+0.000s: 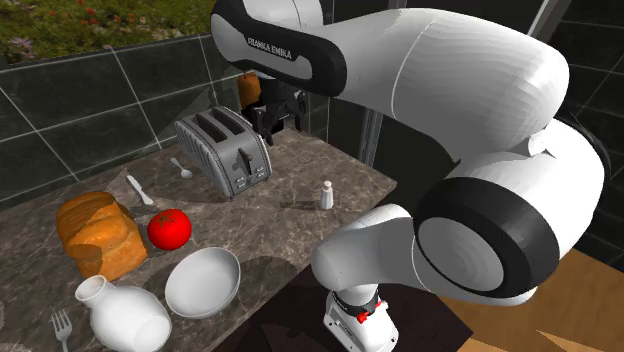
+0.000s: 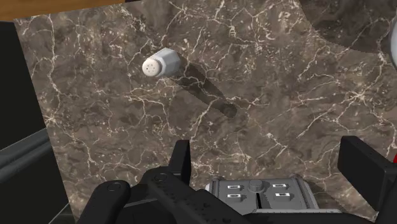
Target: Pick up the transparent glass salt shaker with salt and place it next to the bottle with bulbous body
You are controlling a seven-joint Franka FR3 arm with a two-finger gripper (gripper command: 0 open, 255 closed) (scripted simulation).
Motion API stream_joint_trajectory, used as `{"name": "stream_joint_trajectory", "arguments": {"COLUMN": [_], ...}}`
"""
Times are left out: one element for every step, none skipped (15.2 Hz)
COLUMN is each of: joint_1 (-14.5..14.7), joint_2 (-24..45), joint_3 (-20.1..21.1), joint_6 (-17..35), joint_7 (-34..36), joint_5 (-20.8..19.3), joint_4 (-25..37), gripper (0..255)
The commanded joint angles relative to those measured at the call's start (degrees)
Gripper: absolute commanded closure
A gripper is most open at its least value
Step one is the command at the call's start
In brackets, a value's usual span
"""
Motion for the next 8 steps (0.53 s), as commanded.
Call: {"name": "stream_joint_trajectory", "arguments": {"joint_1": [0.0,-0.07,-0.17,-0.3,-0.48,-0.69,-0.95,-1.26], "joint_2": [0.0,-1.65,-3.22,-4.72,-6.15,-7.49,-8.74,-9.9], "joint_3": [0.0,-1.17,-2.38,-3.6,-4.86,-6.16,-7.49,-8.87], "joint_6": [0.0,1.68,3.35,5.0,6.66,8.31,9.97,11.64], "joint_7": [0.0,-1.25,-2.49,-3.75,-5.01,-6.28,-7.57,-8.88], "joint_5": [0.0,-0.2,-0.45,-0.74,-1.06,-1.44,-1.85,-2.3], "joint_4": [0.0,-2.63,-5.19,-7.68,-10.09,-12.44,-14.71,-16.91], "gripper": [0,0,0,0,0,0,0,0]}}
